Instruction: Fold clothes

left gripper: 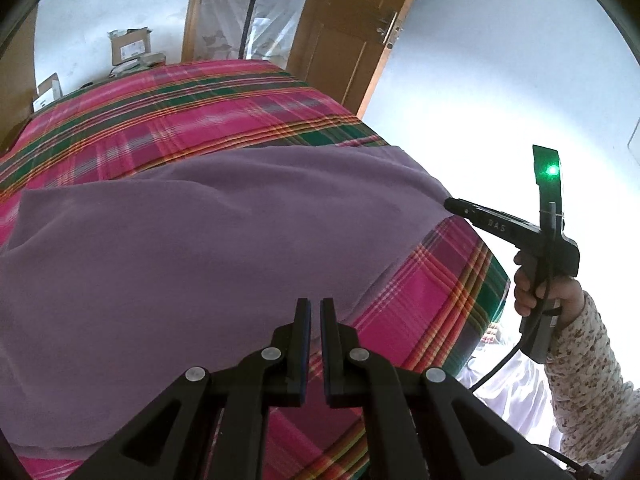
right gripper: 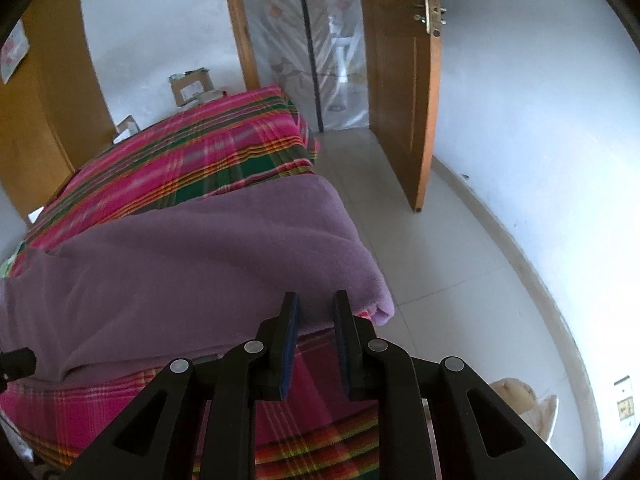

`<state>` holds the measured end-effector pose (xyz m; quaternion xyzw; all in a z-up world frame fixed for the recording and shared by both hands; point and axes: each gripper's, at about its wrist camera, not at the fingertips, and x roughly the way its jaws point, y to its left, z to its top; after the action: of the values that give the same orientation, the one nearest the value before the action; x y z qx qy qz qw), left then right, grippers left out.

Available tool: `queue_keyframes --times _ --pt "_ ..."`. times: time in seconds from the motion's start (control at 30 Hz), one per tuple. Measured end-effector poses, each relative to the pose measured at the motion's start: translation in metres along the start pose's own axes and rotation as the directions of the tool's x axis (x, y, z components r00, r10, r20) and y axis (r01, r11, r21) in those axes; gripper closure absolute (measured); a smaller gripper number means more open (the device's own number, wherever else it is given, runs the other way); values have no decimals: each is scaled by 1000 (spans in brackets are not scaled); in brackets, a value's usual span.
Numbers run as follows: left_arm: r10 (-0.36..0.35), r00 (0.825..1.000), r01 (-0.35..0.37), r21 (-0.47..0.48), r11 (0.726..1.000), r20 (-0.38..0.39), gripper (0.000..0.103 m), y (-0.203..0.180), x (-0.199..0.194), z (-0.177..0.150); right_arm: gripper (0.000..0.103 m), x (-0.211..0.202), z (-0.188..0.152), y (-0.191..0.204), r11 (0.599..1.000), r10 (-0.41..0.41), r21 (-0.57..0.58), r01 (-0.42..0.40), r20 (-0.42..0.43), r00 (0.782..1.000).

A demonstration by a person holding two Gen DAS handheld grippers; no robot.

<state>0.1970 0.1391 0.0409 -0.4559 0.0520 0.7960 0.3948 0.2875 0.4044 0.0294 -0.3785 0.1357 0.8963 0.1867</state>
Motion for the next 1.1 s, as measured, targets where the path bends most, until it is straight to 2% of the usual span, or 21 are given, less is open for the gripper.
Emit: queue_keyframes --times 0.1,0.23,0.37,0.53,0.7,0.9,1.03,1.1 --pt "18 1000 -18 -28 999 13 100 14 -8 -3 85 -3 4 12 1000 -21 -17 21 -1 1000" --pt "53 998 -50 -79 996 38 99 37 -21 -10 85 -8 10 40 995 56 -80 -53 33 998" --pt "117 991 -107 -157 982 57 99 69 -36 -19 85 1 9 67 984 112 -143 -110 8 994" --pt "198 976 -170 -251 953 90 99 111 -61 -28 85 9 2 79 979 75 -190 -78 -27 997" --pt "293 947 -234 -348 908 129 98 155 -90 -35 85 8 14 89 975 83 -206 -87 -28 996" --pt "393 912 -302 -459 836 116 98 207 -118 -49 85 6 40 140 934 199 -298 -195 -18 980" --pt "441 891 -331 -512 792 105 98 232 -134 -60 85 17 59 185 883 307 -354 -308 -61 950" --pt "465 880 -346 -539 768 99 98 244 -141 -65 85 22 66 206 847 381 -360 -392 -102 919"
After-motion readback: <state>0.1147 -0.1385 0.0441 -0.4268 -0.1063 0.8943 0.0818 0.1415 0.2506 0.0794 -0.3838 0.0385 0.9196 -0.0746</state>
